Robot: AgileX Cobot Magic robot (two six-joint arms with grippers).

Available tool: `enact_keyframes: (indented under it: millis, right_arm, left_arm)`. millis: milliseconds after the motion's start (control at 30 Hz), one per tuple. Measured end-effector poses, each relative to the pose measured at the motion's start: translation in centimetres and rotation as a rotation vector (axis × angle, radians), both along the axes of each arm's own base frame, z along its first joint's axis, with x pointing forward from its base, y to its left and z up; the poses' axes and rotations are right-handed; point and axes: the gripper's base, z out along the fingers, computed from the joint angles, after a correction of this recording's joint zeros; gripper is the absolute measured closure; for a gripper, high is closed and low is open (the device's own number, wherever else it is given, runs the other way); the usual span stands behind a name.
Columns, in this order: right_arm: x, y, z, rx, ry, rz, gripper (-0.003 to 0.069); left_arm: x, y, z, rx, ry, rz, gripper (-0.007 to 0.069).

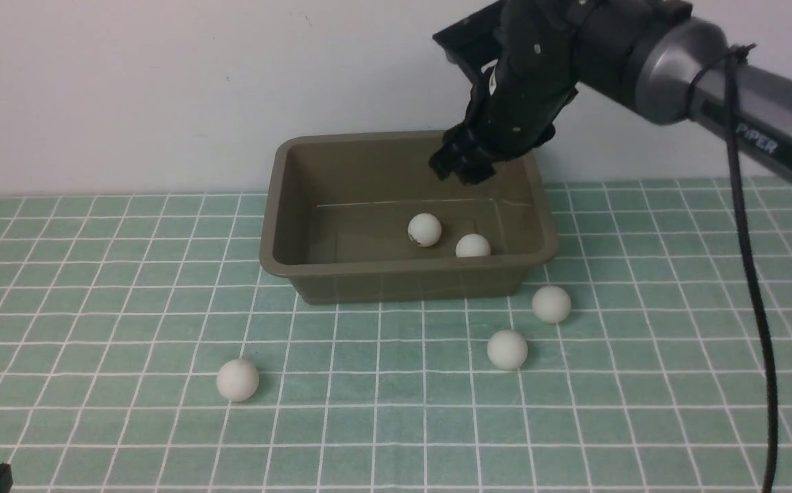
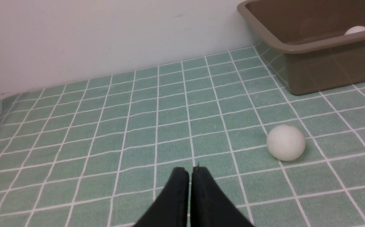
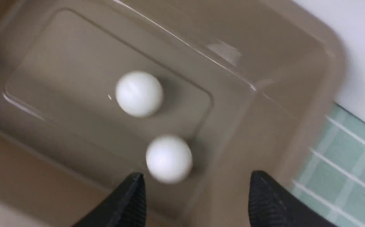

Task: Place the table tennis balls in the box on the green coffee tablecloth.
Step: 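Reach for and grasp a ping pong ball on the table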

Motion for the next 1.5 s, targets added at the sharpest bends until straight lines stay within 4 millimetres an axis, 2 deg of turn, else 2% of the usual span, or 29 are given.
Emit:
enact_keyframes:
  millis: [33, 200, 333, 433, 567, 667, 767, 867, 967, 1500]
  right_arm:
    - [-0.5, -0.6, 1.0, -0.012, 0.02, -0.014, 0.0253]
    - [-1.3, -1.8, 2.9, -0.017, 0.036, -0.037, 0.0253]
    - [-2.4, -2.2, 4.5, 0.045, 0.05, -0.027, 0.0253]
    - [-3.6, -2.2, 4.1, 0.081, 0.11, -0.014, 0.0253]
    - [-5.9, -3.0, 2.2, 0.072, 0.219, -0.014, 0.0253]
    - [-9.1, -4.1, -1.4, 0.026, 0.377, -0.014, 0.0253]
    - [-10.4, -4.3, -3.5, 0.028, 0.406, 0.0, 0.0253]
    - [-10.5, -3.9, -5.7, 0.06, 0.369, 0.003, 0.0253]
    - [-10.0, -3.5, -6.9, 0.075, 0.341, 0.006, 0.0253]
    - [-8.0, -2.5, -11.0, 0.052, 0.274, 0.038, 0.0253]
  left_arm:
    - [0.0, 0.0, 0.0, 0.0, 0.0, 0.0, 0.0629]
    - [0.0, 0.0, 0.0, 0.0, 0.0, 0.0, 0.0629]
    - [0.0, 0.0, 0.0, 0.0, 0.0, 0.0, 0.0629]
    - [0.0, 0.0, 0.0, 0.0, 0.0, 0.0, 0.0629]
    - [0.0, 0.0, 0.0, 0.0, 0.0, 0.0, 0.0629]
    - [0.0, 0.0, 0.0, 0.0, 0.0, 0.0, 0.0629]
    - [0.0, 0.0, 0.0, 0.0, 0.0, 0.0, 0.0629]
    - [0.0, 0.0, 0.0, 0.0, 0.0, 0.0, 0.0629]
    - [0.0, 0.0, 0.0, 0.0, 0.0, 0.0, 0.0629]
    - [0.0, 0.0, 0.0, 0.0, 0.0, 0.0, 0.0629]
